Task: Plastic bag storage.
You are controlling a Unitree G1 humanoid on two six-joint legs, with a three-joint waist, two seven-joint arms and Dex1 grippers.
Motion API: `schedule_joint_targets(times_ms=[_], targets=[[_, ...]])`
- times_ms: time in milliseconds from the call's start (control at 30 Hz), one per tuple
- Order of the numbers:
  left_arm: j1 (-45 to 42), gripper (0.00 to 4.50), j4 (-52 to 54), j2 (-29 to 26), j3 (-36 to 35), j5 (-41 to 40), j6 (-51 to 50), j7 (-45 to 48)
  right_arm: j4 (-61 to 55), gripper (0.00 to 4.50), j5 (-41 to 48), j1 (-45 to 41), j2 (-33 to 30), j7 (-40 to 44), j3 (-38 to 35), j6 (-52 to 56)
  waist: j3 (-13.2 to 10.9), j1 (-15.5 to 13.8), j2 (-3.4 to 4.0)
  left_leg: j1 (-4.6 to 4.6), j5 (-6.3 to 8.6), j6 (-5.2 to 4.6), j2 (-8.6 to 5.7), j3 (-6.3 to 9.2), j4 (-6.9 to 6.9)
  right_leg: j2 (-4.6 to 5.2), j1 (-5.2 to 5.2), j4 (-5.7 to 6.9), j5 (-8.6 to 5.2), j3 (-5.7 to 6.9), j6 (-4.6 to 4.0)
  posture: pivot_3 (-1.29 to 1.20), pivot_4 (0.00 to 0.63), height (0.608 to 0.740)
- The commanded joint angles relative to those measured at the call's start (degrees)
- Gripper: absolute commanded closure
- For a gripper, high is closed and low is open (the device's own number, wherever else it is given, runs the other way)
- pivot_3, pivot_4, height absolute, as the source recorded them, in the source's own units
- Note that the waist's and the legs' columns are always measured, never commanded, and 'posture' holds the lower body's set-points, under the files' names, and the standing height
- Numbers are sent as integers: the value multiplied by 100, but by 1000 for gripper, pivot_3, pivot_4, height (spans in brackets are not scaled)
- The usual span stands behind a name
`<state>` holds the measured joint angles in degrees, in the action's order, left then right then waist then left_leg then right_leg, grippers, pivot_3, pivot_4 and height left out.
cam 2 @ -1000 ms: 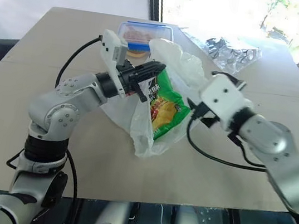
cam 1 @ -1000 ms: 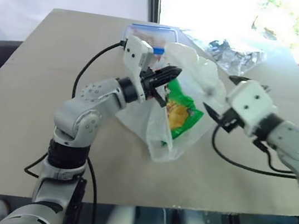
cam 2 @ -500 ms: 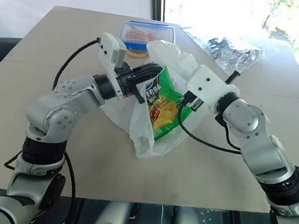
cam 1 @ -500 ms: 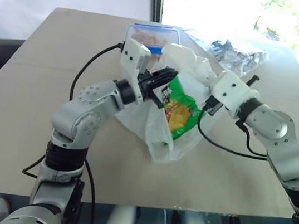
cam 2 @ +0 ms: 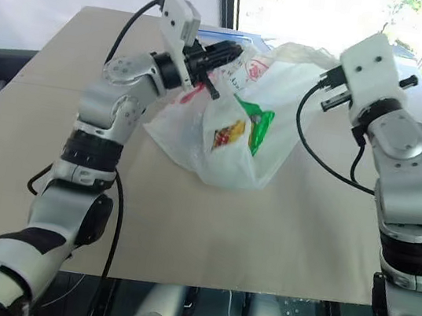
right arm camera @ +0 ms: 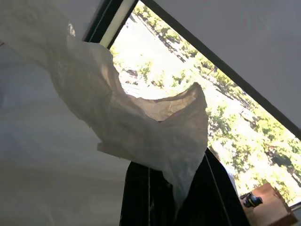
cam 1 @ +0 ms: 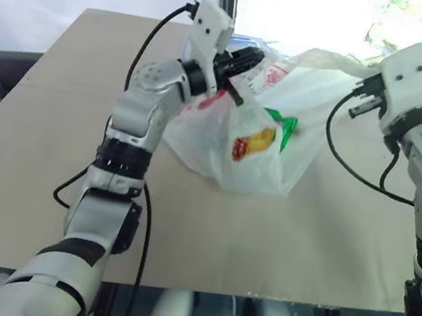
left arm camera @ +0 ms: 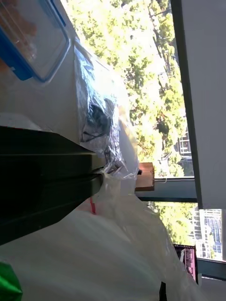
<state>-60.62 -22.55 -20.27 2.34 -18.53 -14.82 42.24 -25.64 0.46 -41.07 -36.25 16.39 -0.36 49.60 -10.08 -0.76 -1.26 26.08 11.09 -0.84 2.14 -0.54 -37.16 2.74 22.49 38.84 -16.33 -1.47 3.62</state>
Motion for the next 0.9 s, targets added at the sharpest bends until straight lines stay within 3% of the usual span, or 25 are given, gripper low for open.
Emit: schedule_joint_targets(times_ms=[33, 100, 133, 200, 333, 467, 533, 633, 733, 900], targets=[[-375, 4500, -393, 55, -3, 155, 505, 346, -691, 4402, -14, -20, -32, -66, -362, 501, 0, 8, 1, 12, 0, 0, 0, -1, 0, 0, 14, 2, 0, -1, 0, 0, 150, 740], [-244, 4500, -4, -16, -108, -350, -135, 884, -1055, 4402, 115, 133, 46, 7, -368, 935, 0, 13, 1, 25, -1, 1, 0, -1, 0, 0, 27, 1, 0, -1, 0, 0, 150, 740], [-91, 3900, 380, -90, -172, -656, -593, 1049, -1226, 4500, 179, 224, 89, 40, -353, 1108, 0, 17, 1, 30, -1, 2, 1, 1, 0, 0, 29, -1, 0, 0, 0, 0, 150, 740], [170, 3339, 1157, -230, -463, -1488, -1880, 1021, -1479, 4500, 265, 378, 163, 72, -327, 1363, -1, 68, 2, 32, -9, 15, 2, 1, 4, 0, 31, -3, 0, -2, 0, 0, 150, 740], [680, 1584, 2603, -920, -1239, -3665, -4821, 669, -1673, 4500, 364, 547, 241, 75, -335, 1635, -6, 220, 9, 35, -14, 24, 6, 28, -1, 1, 34, 5, -1, -2, 1, 0, 150, 740], [1098, 1584, 3507, -1434, -1807, -5098, -6194, -54, -1642, 4500, 424, 719, 294, 66, -306, 1632, -7, 261, 11, 29, -13, 21, 8, 56, -3, 1, 29, 19, -1, 9, 1, 0, 150, 740], [1330, 1584, 3858, -1751, -1727, -5557, -6678, -143, -1593, 4500, 431, 795, 321, 41, -266, 1578, -7, 237, 11, 13, -7, 11, 6, 62, -3, 2, 12, 21, -1, 15, 1, 0, 150, 740], [1607, 1584, 4131, -1973, -1549, -5971, -6928, -200, -1535, 4500, 428, 830, 345, 21, -213, 1532, -7, 220, 11, -21, -5, 8, 1, 61, -4, 3, -20, 21, -1, 14, 1, 0, 150, 740], [1986, 1584, 4709, -2251, -1188, -5865, -6804, 136, -1589, 4500, 446, 878, 373, 14, -162, 1573, -7, 179, 12, -40, -5, 9, 3, 62, -3, 0, -35, 22, -1, 15, -1, 0, 150, 740], [2201, 1584, 4512, -2260, -729, -6166, -7074, 15, -1659, 4500, 436, 925, 376, -6, -75, 1642, -7, 143, 12, -40, -5, 9, 2, 59, 0, 0, -33, 21, -1, 12, -2, 0, 150, 740]])
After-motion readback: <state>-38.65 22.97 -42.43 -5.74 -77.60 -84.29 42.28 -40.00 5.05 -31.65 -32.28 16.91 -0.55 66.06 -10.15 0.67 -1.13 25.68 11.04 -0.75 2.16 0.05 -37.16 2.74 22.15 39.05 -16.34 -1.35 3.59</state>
